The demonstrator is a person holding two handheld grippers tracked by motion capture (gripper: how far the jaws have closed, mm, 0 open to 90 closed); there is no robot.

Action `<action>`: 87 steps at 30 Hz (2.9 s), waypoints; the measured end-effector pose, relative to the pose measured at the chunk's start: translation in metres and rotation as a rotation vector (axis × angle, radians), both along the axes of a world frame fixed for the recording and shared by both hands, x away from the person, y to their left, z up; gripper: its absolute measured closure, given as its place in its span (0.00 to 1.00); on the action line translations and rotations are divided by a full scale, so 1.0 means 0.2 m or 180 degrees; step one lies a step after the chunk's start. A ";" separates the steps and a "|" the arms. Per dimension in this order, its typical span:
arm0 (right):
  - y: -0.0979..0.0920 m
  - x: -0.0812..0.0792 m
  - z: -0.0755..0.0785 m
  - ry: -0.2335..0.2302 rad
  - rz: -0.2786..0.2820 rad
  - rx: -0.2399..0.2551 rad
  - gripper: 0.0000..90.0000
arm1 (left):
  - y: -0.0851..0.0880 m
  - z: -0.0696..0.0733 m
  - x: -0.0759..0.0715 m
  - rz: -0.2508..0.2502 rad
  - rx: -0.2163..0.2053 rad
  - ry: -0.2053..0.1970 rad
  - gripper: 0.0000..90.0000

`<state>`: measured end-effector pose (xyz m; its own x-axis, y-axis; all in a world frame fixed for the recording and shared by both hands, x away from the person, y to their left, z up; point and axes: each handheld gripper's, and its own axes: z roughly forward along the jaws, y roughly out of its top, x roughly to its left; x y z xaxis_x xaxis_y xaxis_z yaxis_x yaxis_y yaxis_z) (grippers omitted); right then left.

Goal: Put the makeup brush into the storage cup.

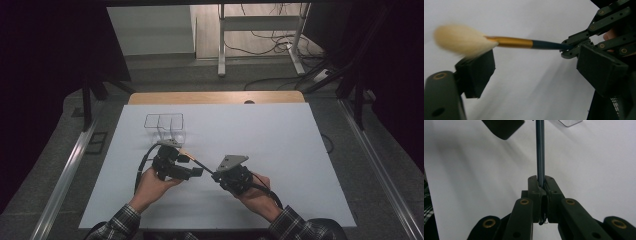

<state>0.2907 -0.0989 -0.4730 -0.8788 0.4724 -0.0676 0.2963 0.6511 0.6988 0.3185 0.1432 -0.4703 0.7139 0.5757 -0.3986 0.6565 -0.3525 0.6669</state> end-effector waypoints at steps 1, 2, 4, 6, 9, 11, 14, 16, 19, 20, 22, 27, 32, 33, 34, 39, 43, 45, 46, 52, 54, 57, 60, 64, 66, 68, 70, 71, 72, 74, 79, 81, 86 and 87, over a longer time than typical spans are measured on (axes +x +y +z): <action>0.00 0.00 0.00 0.0000 0.0000 0.0000 0.94 | 0.00 0.00 0.00 0.0001 -0.0007 0.0005 0.18; 0.00 0.00 0.00 0.0008 0.0006 0.0006 0.94 | 0.00 0.00 0.00 0.0003 -0.0024 0.0015 0.19; 0.01 -0.01 0.00 -0.0004 0.0027 0.0008 0.94 | 0.00 0.00 0.00 -0.0015 -0.0049 0.0033 0.24; 0.02 -0.01 -0.01 -0.0005 0.0040 0.0016 0.94 | 0.00 0.00 0.00 -0.0035 -0.0048 0.0039 0.27; 0.02 -0.02 -0.01 0.0007 0.0051 0.0032 0.94 | -0.01 0.00 0.00 -0.0027 -0.0046 0.0063 0.32; 0.03 -0.02 -0.01 0.0009 0.0074 0.0011 0.94 | 0.00 0.00 0.00 -0.0009 -0.0075 0.0108 0.39; 0.03 -0.01 -0.02 0.0037 0.0096 0.0002 0.94 | 0.01 0.00 0.00 0.0029 -0.0118 0.0155 0.54; 0.04 -0.02 -0.03 0.0043 0.0113 -0.0042 0.94 | 0.03 -0.01 0.00 0.0026 -0.0277 0.0225 0.68; 0.04 0.00 -0.05 0.0109 0.0090 -0.0115 0.90 | 0.05 -0.01 0.00 -0.0141 -0.0666 0.0366 0.92; 0.04 0.00 -0.06 0.0123 0.0074 -0.0120 0.84 | 0.04 0.00 0.00 -0.0137 -0.0666 0.0349 0.92; 0.03 0.02 -0.06 0.0159 0.0044 -0.0089 0.62 | 0.02 0.02 -0.02 -0.0147 -0.0501 0.0236 0.92; 0.02 0.05 -0.06 0.0236 -0.0014 -0.0032 0.23 | 0.02 0.03 -0.02 -0.0128 -0.0405 0.0186 0.92; 0.02 0.05 -0.07 0.0241 0.0048 -0.0063 0.11 | 0.03 0.04 -0.03 -0.0102 -0.0270 0.0081 0.92; 0.03 0.05 -0.07 0.0243 0.0097 -0.0104 0.08 | 0.03 0.04 -0.03 -0.0105 -0.0235 0.0064 0.92; 0.03 0.05 -0.07 0.0243 0.0097 -0.0104 0.08 | 0.03 0.04 -0.03 -0.0104 -0.0219 0.0057 0.92; 0.02 0.05 -0.08 0.0264 0.0143 -0.0142 0.05 | 0.04 0.05 -0.03 -0.0051 -0.0158 0.0010 0.92; 0.00 0.06 -0.08 0.0279 0.0129 -0.0159 0.03 | 0.05 0.05 -0.04 -0.0025 -0.0108 -0.0051 0.92; 0.00 0.06 -0.08 0.0275 0.0130 -0.0160 0.03 | 0.05 0.06 -0.04 0.0005 -0.0083 -0.0074 0.92; 0.00 0.07 -0.08 0.0294 0.0116 -0.0168 0.03 | 0.06 0.06 -0.04 -0.0001 -0.0078 -0.0083 0.92; -0.03 0.08 -0.08 0.0315 0.0103 -0.0175 0.02 | 0.08 0.07 -0.04 0.0075 -0.0039 -0.0157 0.92; -0.04 0.08 -0.07 0.0331 0.0083 -0.0171 0.02 | 0.09 0.07 -0.04 0.0096 -0.0030 -0.0184 0.92; -0.06 0.09 -0.07 0.0351 0.0064 -0.0154 0.02 | 0.11 0.07 -0.05 0.0131 -0.0006 -0.0218 0.92; -0.07 0.09 -0.07 0.0377 0.0053 -0.0150 0.02 | 0.12 0.08 -0.05 0.0150 0.0005 -0.0250 0.92; -0.09 0.10 -0.07 0.0396 0.0058 -0.0160 0.01 | 0.13 0.08 -0.05 0.0162 0.0033 -0.0287 0.92; -0.09 0.10 -0.07 0.0430 0.0049 -0.0154 0.00 | 0.14 0.08 -0.05 0.0174 0.0058 -0.0303 0.92; -0.10 0.10 -0.07 0.0437 0.0054 -0.0153 0.00 | 0.14 0.08 -0.05 0.0185 0.0067 -0.0312 0.92; -0.11 0.10 -0.07 0.0430 0.0052 -0.0152 0.00 | 0.15 0.08 -0.06 0.0193 0.0082 -0.0320 0.92; -0.11 0.10 -0.07 0.0415 0.0059 -0.0155 0.00 | 0.15 0.08 -0.06 0.0196 0.0090 -0.0322 0.92; -0.11 0.10 -0.07 0.0434 0.0041 -0.0148 0.00 | 0.15 0.08 -0.06 0.0204 0.0093 -0.0325 0.92; -0.12 0.10 -0.06 0.0421 0.0031 -0.0140 0.00 | 0.16 0.08 -0.06 0.0215 0.0113 -0.0337 0.92; -0.15 0.11 -0.06 0.0396 0.0016 -0.0166 0.00 | 0.17 0.08 -0.06 0.0240 0.0159 -0.0369 0.92; -0.16 0.12 -0.06 0.0381 0.0012 -0.0172 0.00 | 0.18 0.08 -0.06 0.0267 0.0196 -0.0381 0.92; -0.18 0.12 -0.05 0.0374 -0.0010 -0.0182 0.00 | 0.20 0.08 -0.06 0.0293 0.0255 -0.0411 0.92; -0.20 0.12 -0.05 0.0372 -0.0023 -0.0196 0.00 | 0.20 0.08 -0.06 0.0301 0.0276 -0.0421 0.92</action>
<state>0.3148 -0.1382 -0.4836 -0.8790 0.4768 0.0060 0.3780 0.6892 0.6181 0.3058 0.1834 -0.4533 0.6980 0.6707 -0.2509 0.5980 -0.3533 0.7194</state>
